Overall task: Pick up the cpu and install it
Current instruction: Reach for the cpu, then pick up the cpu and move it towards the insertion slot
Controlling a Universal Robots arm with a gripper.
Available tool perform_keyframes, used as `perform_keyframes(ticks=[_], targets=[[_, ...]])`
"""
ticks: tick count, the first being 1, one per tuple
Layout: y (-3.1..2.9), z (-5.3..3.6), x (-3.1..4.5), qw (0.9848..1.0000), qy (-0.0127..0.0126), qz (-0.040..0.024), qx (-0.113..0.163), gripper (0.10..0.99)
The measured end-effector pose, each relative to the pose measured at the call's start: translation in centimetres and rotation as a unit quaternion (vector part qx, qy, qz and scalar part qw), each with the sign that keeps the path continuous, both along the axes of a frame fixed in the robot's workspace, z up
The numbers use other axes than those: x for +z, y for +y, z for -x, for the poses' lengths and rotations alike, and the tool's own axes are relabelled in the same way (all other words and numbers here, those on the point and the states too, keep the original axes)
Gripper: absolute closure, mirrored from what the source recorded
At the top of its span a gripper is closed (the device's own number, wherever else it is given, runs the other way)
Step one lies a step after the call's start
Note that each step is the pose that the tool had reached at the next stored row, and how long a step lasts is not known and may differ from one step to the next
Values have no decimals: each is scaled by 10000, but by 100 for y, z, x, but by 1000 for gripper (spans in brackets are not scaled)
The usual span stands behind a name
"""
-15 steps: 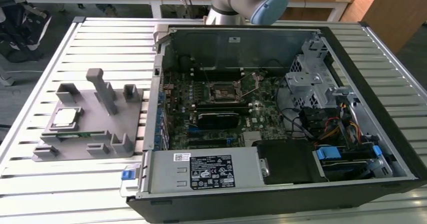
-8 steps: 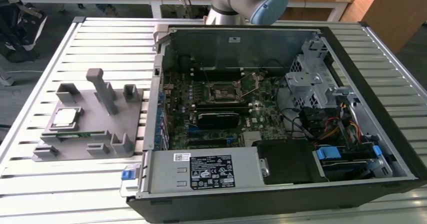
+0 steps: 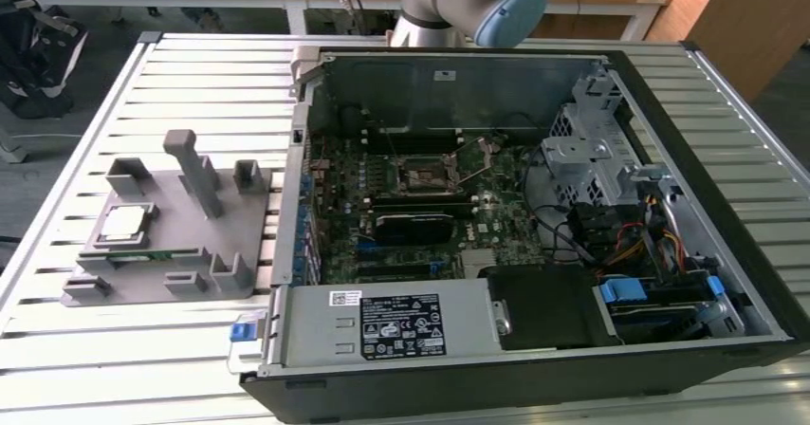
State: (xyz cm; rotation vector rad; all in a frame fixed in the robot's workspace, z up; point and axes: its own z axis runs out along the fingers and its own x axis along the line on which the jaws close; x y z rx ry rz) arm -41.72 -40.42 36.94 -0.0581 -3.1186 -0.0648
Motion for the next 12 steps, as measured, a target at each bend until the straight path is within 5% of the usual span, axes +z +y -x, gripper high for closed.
perform_keyframes(ticks=[12], targets=[[-5,10,-8,10000,-2,-10,12,980]])
